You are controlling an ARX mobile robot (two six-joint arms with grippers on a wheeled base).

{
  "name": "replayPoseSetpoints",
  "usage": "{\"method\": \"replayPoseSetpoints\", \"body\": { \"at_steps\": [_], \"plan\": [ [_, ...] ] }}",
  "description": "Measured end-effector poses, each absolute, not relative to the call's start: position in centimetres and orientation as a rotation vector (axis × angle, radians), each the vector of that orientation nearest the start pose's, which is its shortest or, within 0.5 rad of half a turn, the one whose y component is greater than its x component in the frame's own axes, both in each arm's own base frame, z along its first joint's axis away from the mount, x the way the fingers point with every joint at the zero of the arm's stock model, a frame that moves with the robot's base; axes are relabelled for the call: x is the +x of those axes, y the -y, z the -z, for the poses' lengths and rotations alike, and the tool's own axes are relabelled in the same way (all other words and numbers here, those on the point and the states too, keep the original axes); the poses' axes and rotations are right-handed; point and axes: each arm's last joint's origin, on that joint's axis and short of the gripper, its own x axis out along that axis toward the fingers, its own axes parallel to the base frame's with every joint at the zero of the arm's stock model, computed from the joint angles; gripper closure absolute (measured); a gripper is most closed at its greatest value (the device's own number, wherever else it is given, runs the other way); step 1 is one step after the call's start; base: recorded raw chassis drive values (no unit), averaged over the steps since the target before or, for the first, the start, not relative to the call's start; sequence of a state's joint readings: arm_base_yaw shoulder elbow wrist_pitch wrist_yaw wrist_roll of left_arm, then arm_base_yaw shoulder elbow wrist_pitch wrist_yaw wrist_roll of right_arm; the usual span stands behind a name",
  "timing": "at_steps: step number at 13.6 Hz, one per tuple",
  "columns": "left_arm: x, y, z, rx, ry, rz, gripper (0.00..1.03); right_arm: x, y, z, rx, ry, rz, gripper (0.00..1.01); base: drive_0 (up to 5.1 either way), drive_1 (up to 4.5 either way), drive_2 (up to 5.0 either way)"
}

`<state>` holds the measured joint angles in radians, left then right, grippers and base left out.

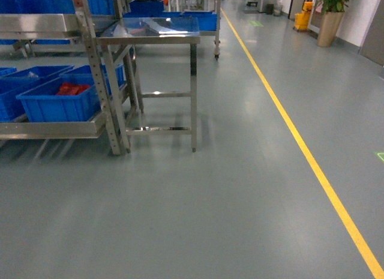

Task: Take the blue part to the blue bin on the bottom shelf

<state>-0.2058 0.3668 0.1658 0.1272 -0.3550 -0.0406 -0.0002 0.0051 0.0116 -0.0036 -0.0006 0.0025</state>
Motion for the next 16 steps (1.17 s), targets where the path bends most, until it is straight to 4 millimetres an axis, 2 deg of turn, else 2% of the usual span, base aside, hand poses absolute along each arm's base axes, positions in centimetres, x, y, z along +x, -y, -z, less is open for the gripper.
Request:
{"method": "replayPoseSetpoints", "body": {
  "at_steps": [16],
  "plan": [
    [11.96,1.47,-20.12,-0.025,-0.066,-0.152,0.59,9.73,0.0,-16.66,0.002,0.002,0.0,0.03,0.0,4.2,-4.2]
  ]
}}
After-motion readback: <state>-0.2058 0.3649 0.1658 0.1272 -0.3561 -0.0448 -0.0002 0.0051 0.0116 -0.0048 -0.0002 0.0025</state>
